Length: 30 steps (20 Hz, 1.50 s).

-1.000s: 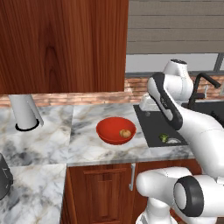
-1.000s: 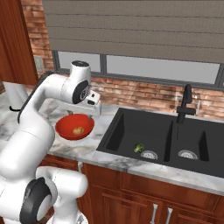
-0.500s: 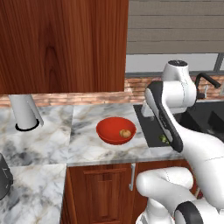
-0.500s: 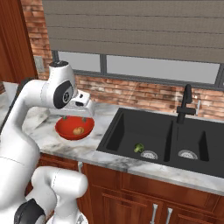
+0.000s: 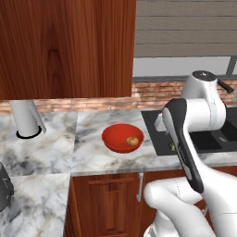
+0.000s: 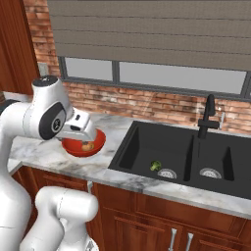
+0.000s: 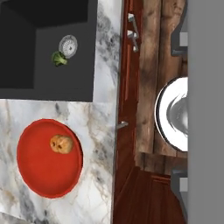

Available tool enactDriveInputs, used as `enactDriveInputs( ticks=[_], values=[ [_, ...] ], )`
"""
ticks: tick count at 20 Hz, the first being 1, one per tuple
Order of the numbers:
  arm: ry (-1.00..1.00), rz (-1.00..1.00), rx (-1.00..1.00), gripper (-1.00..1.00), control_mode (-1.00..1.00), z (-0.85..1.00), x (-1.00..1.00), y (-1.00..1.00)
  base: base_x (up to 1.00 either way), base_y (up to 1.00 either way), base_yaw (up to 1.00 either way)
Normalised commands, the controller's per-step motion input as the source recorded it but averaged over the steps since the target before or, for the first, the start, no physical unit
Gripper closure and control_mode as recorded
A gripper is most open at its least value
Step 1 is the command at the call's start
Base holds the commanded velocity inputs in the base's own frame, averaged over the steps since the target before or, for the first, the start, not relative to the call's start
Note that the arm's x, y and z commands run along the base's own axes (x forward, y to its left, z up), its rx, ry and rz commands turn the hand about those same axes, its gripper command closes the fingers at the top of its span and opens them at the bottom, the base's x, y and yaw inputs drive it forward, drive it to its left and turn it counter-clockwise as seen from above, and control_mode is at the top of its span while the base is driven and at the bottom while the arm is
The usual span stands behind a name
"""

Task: Pick the tangerines from the cabinet and place them in one bowl. Pick the broccoli from the sink and place it in the other bowl.

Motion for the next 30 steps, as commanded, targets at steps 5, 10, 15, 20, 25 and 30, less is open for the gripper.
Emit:
enactDriveInputs(
  ticks=[5,10,15,20,25,30],
  values=[
    [0.00,-0.10,0.05,-1.00,-1.00,0.35,-0.21,0.18,0.00,0.00,0.00],
    [0.00,-0.07,0.02,-1.00,-1.00,0.17,-0.16,0.11,0.00,0.00,0.00],
    [0.00,0.00,0.00,-1.00,-1.00,0.00,-0.03,0.00,0.00,0.00,0.00],
    [0.00,0.00,0.00,-1.00,-1.00,0.00,0.00,0.00,0.00,0.00,0.00],
    [0.00,0.00,0.00,-1.00,1.00,0.00,0.00,0.00,-0.13,-0.27,-0.09],
    [0.00,0.00,0.00,-1.00,1.00,0.00,0.00,0.00,-0.13,-0.47,-0.10]
  ],
)
